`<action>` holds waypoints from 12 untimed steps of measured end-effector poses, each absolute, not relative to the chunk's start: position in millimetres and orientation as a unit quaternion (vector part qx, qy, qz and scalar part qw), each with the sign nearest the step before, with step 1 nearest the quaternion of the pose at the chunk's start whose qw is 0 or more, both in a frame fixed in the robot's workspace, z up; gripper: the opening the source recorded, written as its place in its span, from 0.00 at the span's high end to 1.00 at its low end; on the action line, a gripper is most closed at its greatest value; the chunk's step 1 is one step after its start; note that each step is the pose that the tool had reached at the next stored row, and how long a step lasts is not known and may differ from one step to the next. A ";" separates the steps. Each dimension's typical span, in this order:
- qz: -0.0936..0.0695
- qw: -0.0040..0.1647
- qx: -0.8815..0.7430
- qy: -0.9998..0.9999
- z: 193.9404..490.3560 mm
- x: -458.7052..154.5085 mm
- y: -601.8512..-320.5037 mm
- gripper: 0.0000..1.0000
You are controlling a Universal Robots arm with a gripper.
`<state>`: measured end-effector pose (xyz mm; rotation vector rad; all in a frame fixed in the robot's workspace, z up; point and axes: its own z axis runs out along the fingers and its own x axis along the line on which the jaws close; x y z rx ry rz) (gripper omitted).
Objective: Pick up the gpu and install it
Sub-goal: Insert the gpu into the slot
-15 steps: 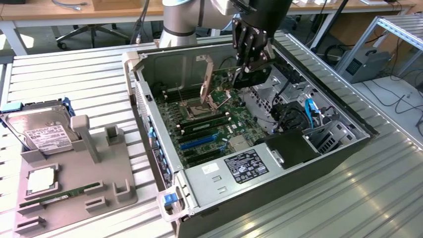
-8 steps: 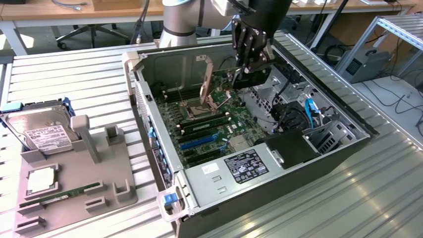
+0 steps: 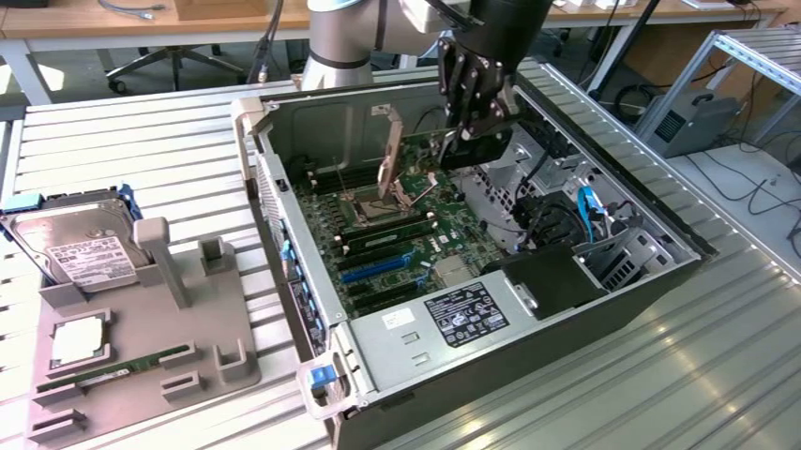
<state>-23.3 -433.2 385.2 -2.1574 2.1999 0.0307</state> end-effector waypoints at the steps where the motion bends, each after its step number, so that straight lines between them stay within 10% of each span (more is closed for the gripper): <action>1: 0.010 0.030 -0.700 0.714 384.9 -23.4 -433.2 0.73; 12: 0.010 0.030 -0.700 0.714 382.5 -24.0 -433.2 0.73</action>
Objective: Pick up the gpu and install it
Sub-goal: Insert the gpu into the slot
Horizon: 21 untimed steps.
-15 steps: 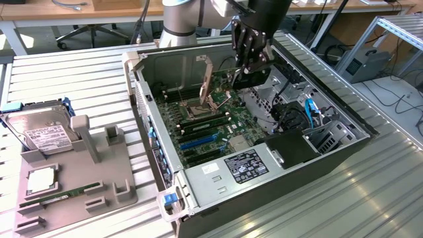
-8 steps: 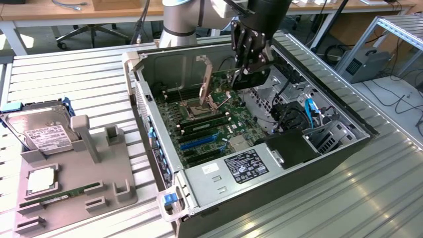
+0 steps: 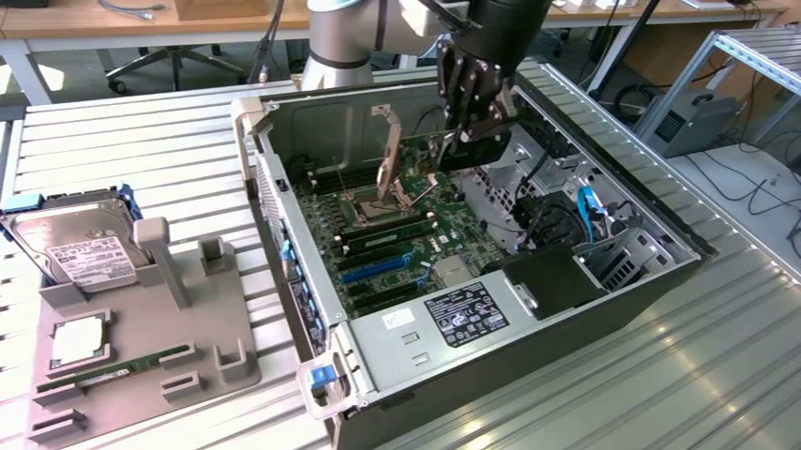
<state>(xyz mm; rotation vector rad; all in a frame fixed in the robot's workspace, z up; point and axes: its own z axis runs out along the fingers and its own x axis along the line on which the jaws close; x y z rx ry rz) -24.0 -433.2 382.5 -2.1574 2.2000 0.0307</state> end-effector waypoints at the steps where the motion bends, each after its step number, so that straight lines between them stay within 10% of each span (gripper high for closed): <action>1: 0.010 0.030 -0.700 0.714 382.2 -24.1 -433.2 0.73; 21: 0.010 0.030 -0.700 0.714 376.7 -25.6 -433.2 0.73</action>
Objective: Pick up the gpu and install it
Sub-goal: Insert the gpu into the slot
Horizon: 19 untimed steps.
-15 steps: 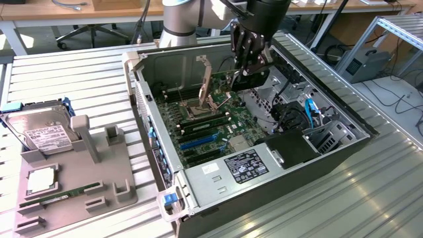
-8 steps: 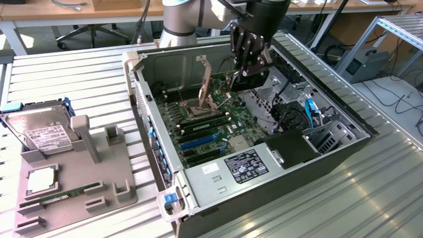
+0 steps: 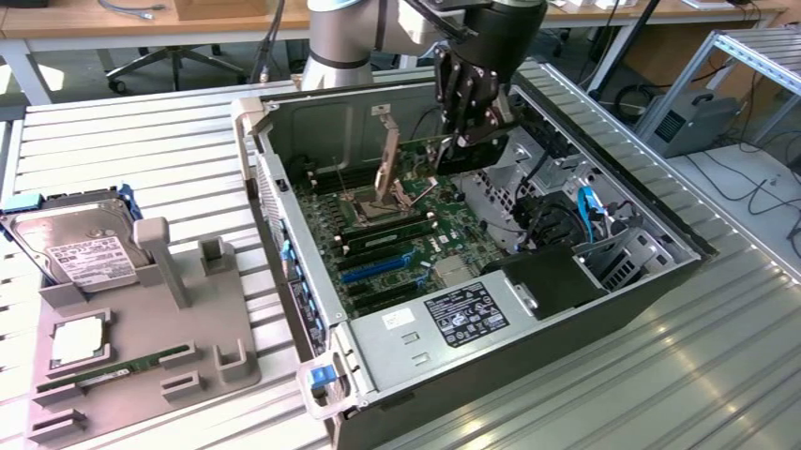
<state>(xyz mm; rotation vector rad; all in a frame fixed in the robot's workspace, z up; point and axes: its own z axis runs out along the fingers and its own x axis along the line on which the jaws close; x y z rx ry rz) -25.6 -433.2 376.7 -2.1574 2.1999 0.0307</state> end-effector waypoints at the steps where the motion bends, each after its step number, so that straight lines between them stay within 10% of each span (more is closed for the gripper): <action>1: 0.010 0.030 -0.700 0.714 376.4 -25.6 -433.2 0.73; 19: 0.010 0.030 -0.700 0.714 360.0 -28.1 -433.2 0.73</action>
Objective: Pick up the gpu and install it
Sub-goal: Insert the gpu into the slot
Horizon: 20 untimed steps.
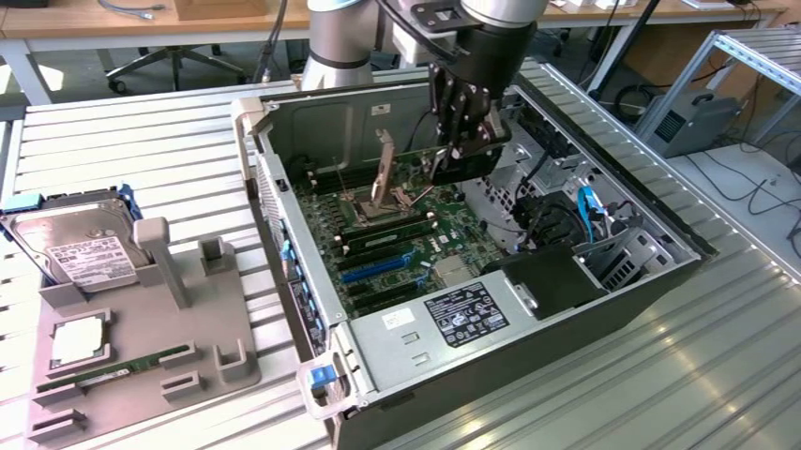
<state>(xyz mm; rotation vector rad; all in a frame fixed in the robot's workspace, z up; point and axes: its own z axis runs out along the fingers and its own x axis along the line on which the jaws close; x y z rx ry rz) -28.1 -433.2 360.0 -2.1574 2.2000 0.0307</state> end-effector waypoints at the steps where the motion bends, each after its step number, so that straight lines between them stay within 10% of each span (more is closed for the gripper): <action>1: 0.010 0.030 -0.700 0.714 359.8 -28.1 -433.2 0.73; 20: 0.010 0.030 -0.700 0.714 351.9 -29.0 -433.2 0.73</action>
